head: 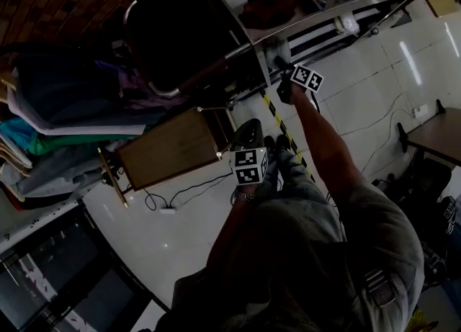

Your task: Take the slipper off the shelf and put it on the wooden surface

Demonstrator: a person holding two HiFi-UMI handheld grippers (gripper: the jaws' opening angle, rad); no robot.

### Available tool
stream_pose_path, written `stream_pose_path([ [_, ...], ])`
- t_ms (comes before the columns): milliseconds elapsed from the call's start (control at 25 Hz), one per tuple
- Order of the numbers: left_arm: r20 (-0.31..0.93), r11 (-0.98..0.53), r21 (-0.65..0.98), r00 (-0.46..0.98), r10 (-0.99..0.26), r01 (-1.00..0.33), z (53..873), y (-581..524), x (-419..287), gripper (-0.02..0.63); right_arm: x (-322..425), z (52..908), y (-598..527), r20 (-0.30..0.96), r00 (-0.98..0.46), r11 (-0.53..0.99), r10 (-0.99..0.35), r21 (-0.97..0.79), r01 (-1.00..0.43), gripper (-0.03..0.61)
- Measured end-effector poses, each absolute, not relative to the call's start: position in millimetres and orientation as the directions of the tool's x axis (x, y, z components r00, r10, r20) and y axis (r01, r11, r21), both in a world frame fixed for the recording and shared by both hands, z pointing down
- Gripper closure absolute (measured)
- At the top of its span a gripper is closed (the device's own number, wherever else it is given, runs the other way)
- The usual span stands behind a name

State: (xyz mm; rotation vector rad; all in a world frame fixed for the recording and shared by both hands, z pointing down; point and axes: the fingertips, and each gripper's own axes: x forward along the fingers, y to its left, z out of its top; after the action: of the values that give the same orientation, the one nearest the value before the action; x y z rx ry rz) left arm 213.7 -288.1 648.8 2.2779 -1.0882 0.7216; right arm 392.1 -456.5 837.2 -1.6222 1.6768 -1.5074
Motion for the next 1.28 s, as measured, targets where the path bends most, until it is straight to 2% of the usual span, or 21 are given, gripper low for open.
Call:
stream_pose_path([
  [80,0.648,-0.545,0.214,0.535,-0.542,-0.811,650.1,-290.6,212.0,0.609,390.4,823.1,-462.1,0.363,-0.274,-0.192,-0.891,-0.846,-0.498,0.477],
  [200,0.642,-0.545,0.21,0.535,-0.549,-0.812,647.3,-292.5,212.9,0.609,393.7,796.2,-451.5,0.396,-0.233,-0.176,-0.888,-0.762,-0.623,0.506],
  [520,0.598,-0.579,0.199,0.566,-0.568,-0.791,622.7,-293.3,241.2,0.609,421.5,740.5,-340.2,0.557,-0.08,-0.216,-0.827,-0.446,-0.869,0.52],
  [600,0.589,-0.593,0.199,0.579,-0.564,-0.78,619.5,-289.3,250.7,0.609,428.0,729.5,-309.0,0.559,-0.047,-0.225,-0.828,-0.408,-0.885,0.521],
  [800,0.595,-0.62,0.197,0.595,-0.54,-0.759,615.3,-266.6,260.6,0.609,424.5,704.6,-230.4,0.531,-0.038,-0.256,-0.847,-0.469,-0.845,0.522],
  [920,0.592,-0.612,0.193,0.588,-0.551,-0.767,612.3,-258.8,254.4,0.609,414.5,693.0,-196.3,0.525,-0.037,-0.236,-0.85,-0.442,-0.865,0.522],
  [1280,0.59,-0.493,0.141,0.472,-0.655,-0.859,608.7,-226.8,145.3,0.609,304.9,673.9,-134.6,0.499,-0.153,-0.114,-0.853,-0.464,-0.878,0.522],
])
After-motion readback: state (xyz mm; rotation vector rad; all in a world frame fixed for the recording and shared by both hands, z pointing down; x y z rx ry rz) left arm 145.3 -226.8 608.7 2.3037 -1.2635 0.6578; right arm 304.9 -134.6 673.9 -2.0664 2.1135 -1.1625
